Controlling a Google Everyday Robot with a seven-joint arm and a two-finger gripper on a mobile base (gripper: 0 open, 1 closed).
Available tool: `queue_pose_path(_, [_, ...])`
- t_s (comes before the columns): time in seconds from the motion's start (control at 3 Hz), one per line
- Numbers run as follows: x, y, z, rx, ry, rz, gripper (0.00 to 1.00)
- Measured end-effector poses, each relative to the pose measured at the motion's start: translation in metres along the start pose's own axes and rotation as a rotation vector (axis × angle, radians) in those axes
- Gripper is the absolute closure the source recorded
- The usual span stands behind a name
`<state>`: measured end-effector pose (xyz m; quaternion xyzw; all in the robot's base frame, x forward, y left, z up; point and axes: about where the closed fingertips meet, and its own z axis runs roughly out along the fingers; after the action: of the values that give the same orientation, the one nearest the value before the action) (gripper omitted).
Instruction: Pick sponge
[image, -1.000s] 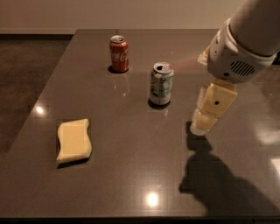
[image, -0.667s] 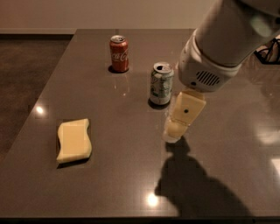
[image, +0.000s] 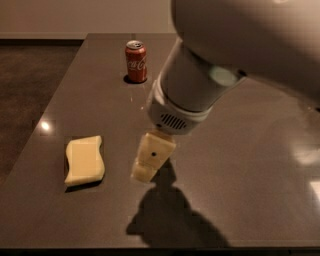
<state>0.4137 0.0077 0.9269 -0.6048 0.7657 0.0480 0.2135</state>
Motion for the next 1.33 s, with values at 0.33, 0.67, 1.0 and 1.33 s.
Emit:
queue_pose_path(0.33, [-0.024, 0.021, 0.025, -0.009, -0.043, 0.008, 0.0])
queue_pose_path(0.67, [-0.056, 0.034, 0.059, -0.028, -0.097, -0.005, 0.0])
queue_pose_path(1.0, [-0.075, 0.037, 0.078, -0.034, -0.12, -0.021, 0.0])
queue_pose_path(1.33, [-0.096, 0.041, 0.103, -0.052, -0.138, -0.037, 0.0])
